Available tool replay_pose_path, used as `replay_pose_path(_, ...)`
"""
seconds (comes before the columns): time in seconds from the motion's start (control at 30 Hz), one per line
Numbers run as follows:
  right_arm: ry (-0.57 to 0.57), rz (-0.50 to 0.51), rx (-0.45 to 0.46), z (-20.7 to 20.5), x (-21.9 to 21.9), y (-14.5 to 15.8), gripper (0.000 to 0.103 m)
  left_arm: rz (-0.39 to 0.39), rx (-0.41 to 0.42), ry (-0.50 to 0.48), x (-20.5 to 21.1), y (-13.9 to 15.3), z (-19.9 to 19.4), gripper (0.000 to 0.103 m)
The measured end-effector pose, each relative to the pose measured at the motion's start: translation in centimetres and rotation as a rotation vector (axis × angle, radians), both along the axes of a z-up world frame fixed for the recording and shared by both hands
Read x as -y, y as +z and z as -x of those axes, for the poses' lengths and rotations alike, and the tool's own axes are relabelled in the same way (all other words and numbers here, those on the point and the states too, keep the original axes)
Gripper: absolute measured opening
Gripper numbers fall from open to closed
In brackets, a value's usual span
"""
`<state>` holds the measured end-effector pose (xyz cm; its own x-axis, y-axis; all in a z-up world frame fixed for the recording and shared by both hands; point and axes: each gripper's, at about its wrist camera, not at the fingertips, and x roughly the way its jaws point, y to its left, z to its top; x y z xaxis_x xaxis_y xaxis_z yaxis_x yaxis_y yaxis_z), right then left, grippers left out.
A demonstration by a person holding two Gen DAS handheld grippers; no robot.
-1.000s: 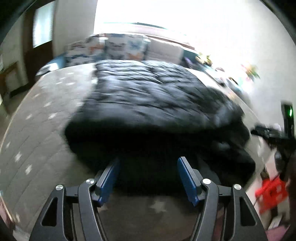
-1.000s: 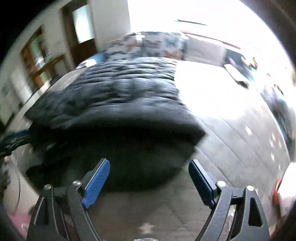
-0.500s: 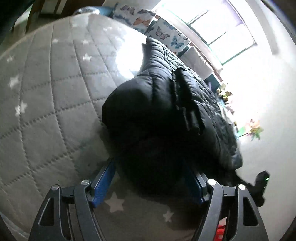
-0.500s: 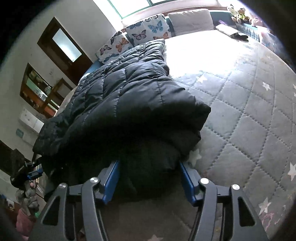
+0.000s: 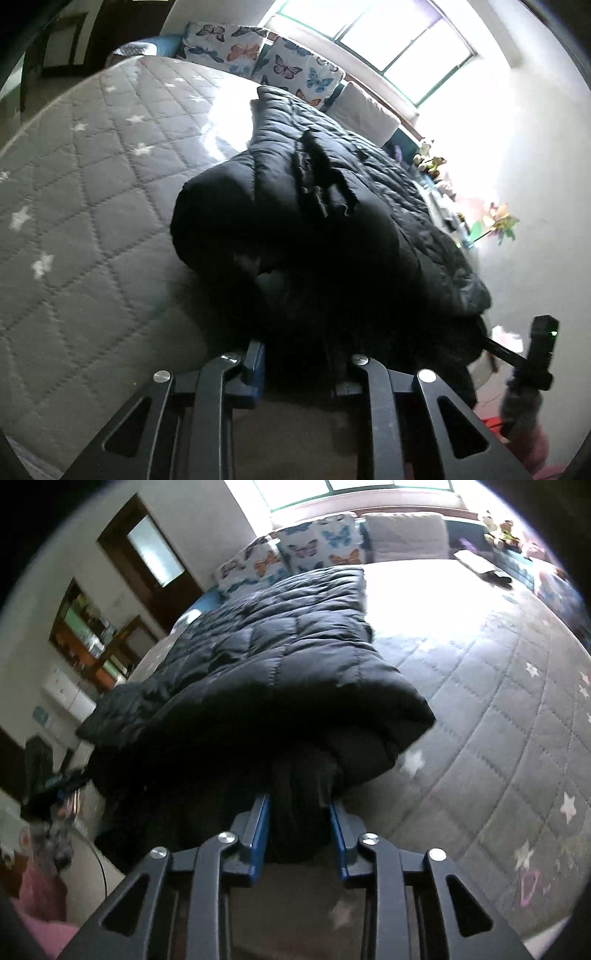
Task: Fold large clothes
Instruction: 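Release the jacket and smooth the folded stack with both tools open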
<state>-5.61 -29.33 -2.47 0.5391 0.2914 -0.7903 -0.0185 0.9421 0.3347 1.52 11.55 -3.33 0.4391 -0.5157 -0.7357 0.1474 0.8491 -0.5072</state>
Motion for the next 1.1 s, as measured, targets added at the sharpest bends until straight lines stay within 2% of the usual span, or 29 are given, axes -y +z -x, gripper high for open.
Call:
replay_pose_path(0.07, 0.004, 0.037, -0.021, 0.2, -0.4, -0.7, 0.032, 0.004, -0.012, -0.009, -0.6, -0.5, -0.1, 0.025)
replay_pose_path(0.1, -0.001, 0.043, -0.025, 0.0, -0.2, -1.1, 0.036, 0.015, -0.025, -0.009, -0.8, -0.6, -0.3, 0.025)
replay_pose_path(0.17, -0.019, -0.033, -0.059, -0.5, 1.0, -1.2, 0.038, 0.020, -0.041, -0.018, -1.1, -0.1, -0.5, 0.027)
replay_pose_path(0.23, -0.014, -0.024, -0.063, -0.6, 1.5, 0.1, 0.038, -0.014, -0.029, -0.044, -1.1, 1.3, -0.7, 0.029)
replay_pose_path(0.3, 0.007, 0.059, -0.023, -0.3, 1.2, 2.5, 0.038, -0.055, -0.023, -0.059, -1.1, 3.0, -1.1, 0.029)
replay_pose_path(0.33, 0.024, 0.088, 0.001, -0.2, 1.1, 4.0, 0.038, -0.070, -0.011, -0.065, -1.0, 3.9, -0.9, 0.029)
replay_pose_path(0.43, 0.066, 0.104, 0.061, -1.0, 0.6, 7.3, 0.049, -0.119, 0.094, -0.077, -0.8, 8.1, -0.2, 0.030)
replay_pose_path(0.5, 0.091, 0.137, 0.096, -2.1, -0.1, 8.4, 0.052, -0.104, 0.152, -0.088, -0.2, 10.6, -0.5, 0.031)
replay_pose_path(0.57, 0.121, 0.165, 0.117, -4.2, -1.3, 8.8, 0.053, -0.105, 0.202, -0.106, 1.0, 12.7, -1.1, 0.039)
replay_pose_path(0.6, 0.133, 0.168, 0.120, -5.0, -1.8, 8.7, 0.053, -0.113, 0.214, -0.115, 1.7, 13.4, -1.7, 0.054)
replay_pose_path(0.63, 0.148, 0.170, 0.113, -6.0, -2.4, 8.5, 0.053, -0.122, 0.231, -0.128, 2.6, 14.0, -2.4, 0.063)
replay_pose_path(0.7, 0.166, 0.182, 0.101, -7.4, -3.4, 8.1, 0.053, -0.155, 0.261, -0.167, 4.6, 15.0, -3.6, 0.063)
replay_pose_path(0.77, 0.196, 0.184, 0.077, -9.3, -4.4, 7.2, 0.053, -0.190, 0.263, -0.211, 6.4, 14.8, -4.9, 0.063)
replay_pose_path(0.83, 0.207, 0.206, 0.057, -9.9, -5.1, 6.5, 0.053, -0.195, 0.217, -0.248, 7.9, 13.7, -7.0, 0.063)
replay_pose_path(1.03, 0.231, 0.271, -0.054, -12.2, -5.5, 2.3, 0.053, -0.243, 0.071, -0.262, 8.8, 7.3, -11.9, 0.061)
replay_pose_path(1.1, 0.232, 0.277, -0.102, -12.5, -5.3, 0.4, 0.053, -0.254, 0.075, -0.287, 8.7, 5.6, -11.9, 0.061)
